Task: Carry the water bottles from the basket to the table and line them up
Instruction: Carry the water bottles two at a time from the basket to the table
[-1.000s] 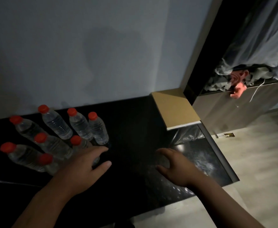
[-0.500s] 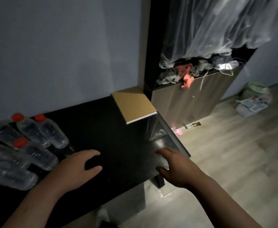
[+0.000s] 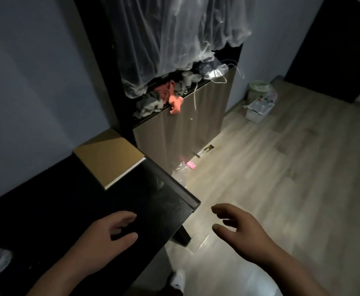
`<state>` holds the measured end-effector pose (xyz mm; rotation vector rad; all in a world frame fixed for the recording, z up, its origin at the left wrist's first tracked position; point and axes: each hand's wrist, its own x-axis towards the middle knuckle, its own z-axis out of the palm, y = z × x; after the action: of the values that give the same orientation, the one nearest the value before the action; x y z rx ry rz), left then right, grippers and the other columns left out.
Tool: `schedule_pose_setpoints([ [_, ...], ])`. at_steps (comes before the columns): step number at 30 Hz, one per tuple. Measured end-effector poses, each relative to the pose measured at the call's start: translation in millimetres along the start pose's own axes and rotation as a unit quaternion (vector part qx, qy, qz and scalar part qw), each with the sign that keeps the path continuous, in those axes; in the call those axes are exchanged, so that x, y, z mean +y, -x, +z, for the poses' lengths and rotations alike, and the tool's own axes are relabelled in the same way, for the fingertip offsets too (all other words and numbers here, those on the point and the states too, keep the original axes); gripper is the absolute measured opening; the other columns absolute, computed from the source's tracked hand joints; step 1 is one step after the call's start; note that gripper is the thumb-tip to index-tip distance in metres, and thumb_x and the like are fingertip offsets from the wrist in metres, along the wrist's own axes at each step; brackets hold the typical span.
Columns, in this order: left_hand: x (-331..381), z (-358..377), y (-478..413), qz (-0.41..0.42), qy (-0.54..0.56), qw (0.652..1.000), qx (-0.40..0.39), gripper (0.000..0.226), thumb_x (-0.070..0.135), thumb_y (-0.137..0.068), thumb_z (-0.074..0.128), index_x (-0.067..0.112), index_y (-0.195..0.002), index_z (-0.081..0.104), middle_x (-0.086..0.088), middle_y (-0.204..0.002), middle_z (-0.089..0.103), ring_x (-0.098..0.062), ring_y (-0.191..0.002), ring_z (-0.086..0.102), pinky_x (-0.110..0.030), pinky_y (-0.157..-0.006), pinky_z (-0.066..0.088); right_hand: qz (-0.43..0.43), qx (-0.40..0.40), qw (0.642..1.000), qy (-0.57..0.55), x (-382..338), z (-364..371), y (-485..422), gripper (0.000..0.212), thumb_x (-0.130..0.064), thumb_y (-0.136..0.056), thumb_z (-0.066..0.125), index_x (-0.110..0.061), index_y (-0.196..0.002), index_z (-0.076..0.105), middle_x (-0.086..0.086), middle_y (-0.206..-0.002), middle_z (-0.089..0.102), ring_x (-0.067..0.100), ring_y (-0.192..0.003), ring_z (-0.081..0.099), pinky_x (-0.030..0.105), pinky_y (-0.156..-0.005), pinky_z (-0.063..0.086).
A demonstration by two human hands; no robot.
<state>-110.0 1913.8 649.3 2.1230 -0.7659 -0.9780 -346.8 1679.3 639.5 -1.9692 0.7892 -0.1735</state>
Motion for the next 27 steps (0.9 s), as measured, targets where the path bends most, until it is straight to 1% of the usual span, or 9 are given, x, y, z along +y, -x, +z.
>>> schedule_pose_setpoints([
  [3, 11.3, 18.1, -31.8, 0.021, 0.117, 0.993, -0.026, 0.040, 0.014, -0.072, 0.085, 0.026, -0.106, 0.067, 0.007, -0.104, 0.076, -0.011, -0.106, 0.067, -0.017, -0.079, 0.055, 0.078, 0.066, 0.986, -0.132, 11.2, -17.5, 6.2, 0.030, -0.005, -0.085, 0.069, -0.029, -0.104, 0.068, -0.013, -0.104, 0.072, 0.005, -0.101, 0.066, 0.020, -0.080, 0.053],
  [6, 23.1, 30.7, -66.3, 0.040, 0.188, 0.980, -0.056, 0.076, 0.047, -0.039, 0.092, 0.015, -0.105, 0.069, -0.001, -0.103, 0.076, -0.017, -0.101, 0.071, -0.018, -0.074, 0.056, 0.117, 0.118, 0.971, -0.171, 19.6, -34.7, 10.5, 0.029, 0.000, -0.085, 0.068, -0.023, -0.103, 0.070, -0.007, -0.103, 0.073, 0.009, -0.099, 0.068, 0.020, -0.078, 0.054],
  [9, 41.0, 42.3, -103.6, 0.064, 0.211, 0.972, -0.082, 0.091, 0.060, -0.031, 0.091, 0.010, -0.104, 0.069, -0.007, -0.101, 0.076, -0.020, -0.098, 0.072, -0.021, -0.077, 0.058, 0.141, 0.164, 0.958, -0.190, 26.8, -51.5, 12.9, 0.030, 0.003, -0.084, 0.067, -0.021, -0.102, 0.069, -0.007, -0.103, 0.073, 0.009, -0.098, 0.068, 0.020, -0.077, 0.054],
  [13, 76.2, 66.1, -148.3, 0.088, 0.192, 0.967, -0.146, 0.082, 0.064, -0.032, 0.090, 0.014, -0.096, 0.077, -0.012, -0.099, 0.076, -0.019, -0.094, 0.073, -0.022, -0.081, 0.057, 0.161, 0.222, 0.940, -0.205, 40.0, -74.3, 19.0, 0.030, 0.001, -0.085, 0.067, -0.022, -0.104, 0.069, -0.007, -0.106, 0.072, 0.007, -0.101, 0.067, 0.018, -0.078, 0.053],
  [15, 98.1, 84.7, -169.0, 0.101, 0.164, 0.966, -0.175, 0.069, 0.046, -0.037, 0.094, 0.011, -0.094, 0.076, -0.011, -0.099, 0.076, -0.020, -0.093, 0.073, -0.021, -0.080, 0.057, 0.172, 0.251, 0.927, -0.219, 48.5, -87.7, 24.2, 0.030, 0.001, -0.085, 0.067, -0.022, -0.103, 0.069, -0.007, -0.105, 0.073, 0.007, -0.101, 0.067, 0.019, -0.077, 0.053],
  [17, 121.2, 107.7, -189.0, 0.112, 0.152, 0.963, -0.194, 0.046, 0.020, -0.051, 0.084, 0.007, -0.094, 0.074, -0.010, -0.097, 0.077, -0.023, -0.095, 0.072, -0.017, -0.076, 0.056, 0.184, 0.276, 0.916, -0.226, 60.7, -104.2, 27.4, 0.031, 0.002, -0.085, 0.067, -0.023, -0.102, 0.070, -0.007, -0.105, 0.073, 0.008, -0.100, 0.068, 0.021, -0.077, 0.054],
  [18, 134.5, 119.3, -197.6, 0.119, 0.144, 0.962, -0.201, 0.043, 0.016, -0.055, 0.079, 0.007, -0.096, 0.072, -0.009, -0.097, 0.077, -0.023, -0.096, 0.072, -0.016, -0.075, 0.055, 0.190, 0.287, 0.911, -0.228, 68.3, -113.4, 27.6, 0.031, 0.003, -0.084, 0.067, -0.023, -0.102, 0.070, -0.007, -0.104, 0.073, 0.008, -0.099, 0.068, 0.021, -0.077, 0.054],
  [23, 198.5, 174.9, -243.3, 0.146, 0.139, 0.953, -0.225, 0.059, 0.038, -0.052, 0.074, 0.009, -0.104, 0.069, -0.007, -0.100, 0.077, -0.018, -0.097, 0.072, -0.020, -0.079, 0.056, 0.193, 0.311, 0.899, -0.239, 117.8, -169.9, 12.5, 0.032, 0.008, -0.082, 0.068, -0.019, -0.101, 0.070, -0.005, -0.104, 0.074, 0.012, -0.099, 0.069, 0.020, -0.080, 0.055],
  [27, 247.1, 213.5, -271.2, 0.147, 0.146, 0.953, -0.223, 0.061, 0.040, -0.052, 0.074, 0.007, -0.104, 0.070, -0.007, -0.100, 0.077, -0.020, -0.099, 0.071, -0.020, -0.075, 0.056, 0.171, 0.282, 0.916, -0.230, 152.2, -230.6, -17.0, 0.038, 0.003, -0.083, 0.069, -0.031, -0.097, 0.072, -0.009, -0.107, 0.073, 0.008, -0.102, 0.067, 0.021, -0.085, 0.053],
])
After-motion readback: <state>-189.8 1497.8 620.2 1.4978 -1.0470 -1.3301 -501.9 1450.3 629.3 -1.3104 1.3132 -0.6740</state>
